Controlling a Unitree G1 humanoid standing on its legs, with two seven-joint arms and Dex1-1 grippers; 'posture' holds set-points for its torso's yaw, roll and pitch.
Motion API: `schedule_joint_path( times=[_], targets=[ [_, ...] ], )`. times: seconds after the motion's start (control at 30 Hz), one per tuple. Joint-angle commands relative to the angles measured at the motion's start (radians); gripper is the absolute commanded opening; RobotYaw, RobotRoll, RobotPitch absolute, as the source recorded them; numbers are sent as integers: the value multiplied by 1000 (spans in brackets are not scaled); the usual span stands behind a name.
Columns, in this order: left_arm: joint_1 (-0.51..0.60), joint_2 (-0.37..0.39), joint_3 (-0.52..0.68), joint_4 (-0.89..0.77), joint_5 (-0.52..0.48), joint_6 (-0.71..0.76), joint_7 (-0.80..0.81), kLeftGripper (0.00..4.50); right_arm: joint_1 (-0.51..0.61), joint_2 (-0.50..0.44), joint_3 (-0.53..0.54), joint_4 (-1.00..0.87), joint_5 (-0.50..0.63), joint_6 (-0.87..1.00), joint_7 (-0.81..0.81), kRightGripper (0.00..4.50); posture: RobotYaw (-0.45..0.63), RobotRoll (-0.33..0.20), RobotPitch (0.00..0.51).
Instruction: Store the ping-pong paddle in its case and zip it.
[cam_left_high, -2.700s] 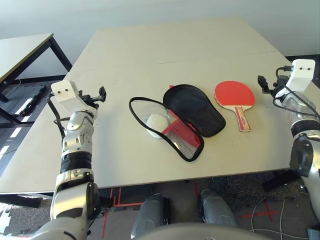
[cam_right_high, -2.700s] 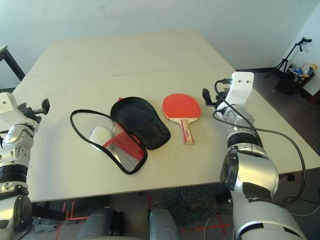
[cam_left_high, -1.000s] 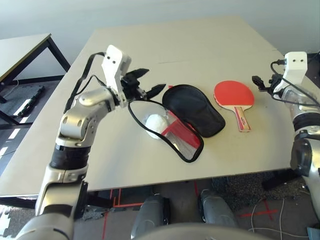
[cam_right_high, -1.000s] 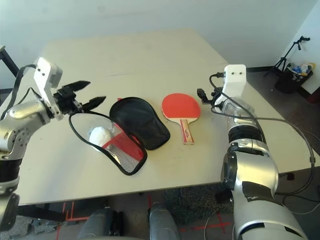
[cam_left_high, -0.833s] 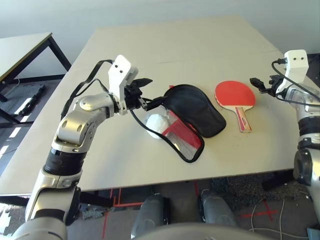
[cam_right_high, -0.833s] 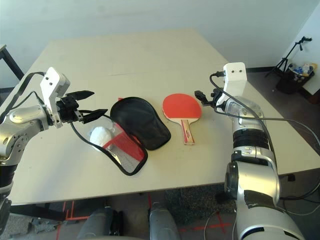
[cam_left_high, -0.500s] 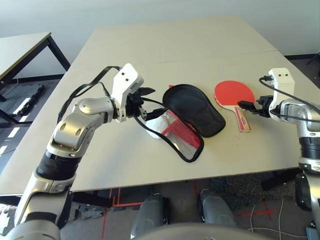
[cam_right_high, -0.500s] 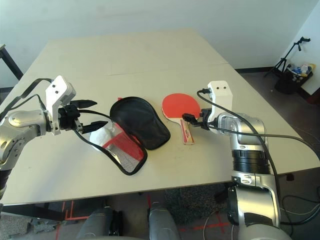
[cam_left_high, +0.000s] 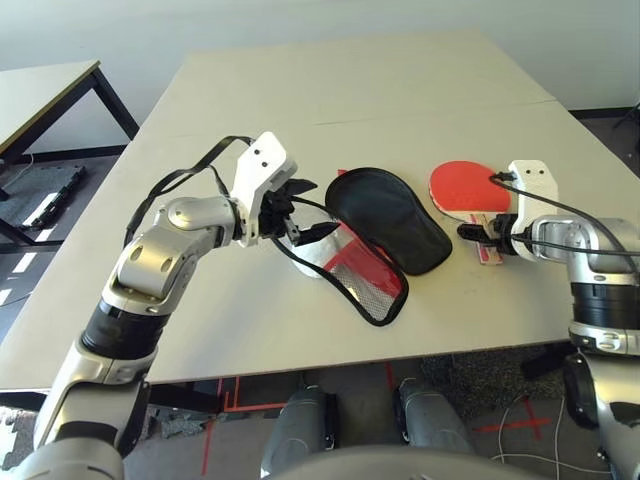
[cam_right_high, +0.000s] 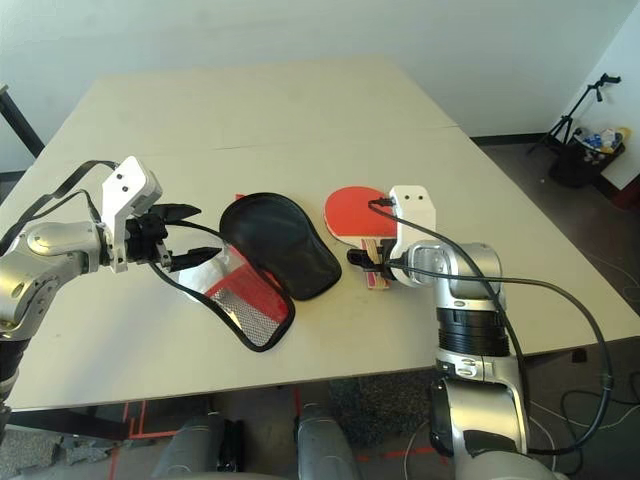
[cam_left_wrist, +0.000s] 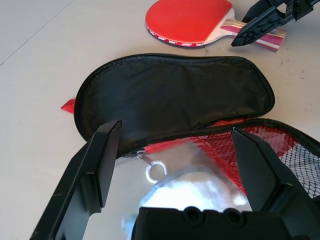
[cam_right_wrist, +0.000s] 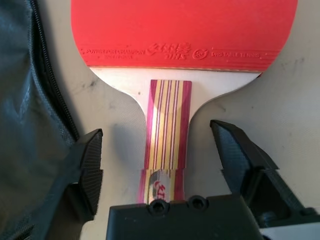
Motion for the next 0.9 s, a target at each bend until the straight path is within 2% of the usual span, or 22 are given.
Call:
schedule_joint_path(
  times=[0.03,0.23,0.3,0.67,0.9],
  targets=[
    [-4,-2,-22,0,16,-2,-8,4500,11,23,17,37,-5,-14,-18,3351,-45,0,51],
    [-5,-8,-21,2,23,-6,-14,4500,33,31,28,-6,-5,-35,-25,1443,-46,0,51],
    [-5,-9,-21,3,25,-7,-16,4500,43,30,33,-24,-5,-45,-24,1160,-46,0,51],
    [-6,-12,-23,15,45,-17,-24,4500,111,43,52,-218,35,-153,23,1160,-41,0,50],
    [-4,-10,-22,11,51,-18,-24,4500,98,107,69,-326,66,-188,24,1160,-34,0,43]
  ],
)
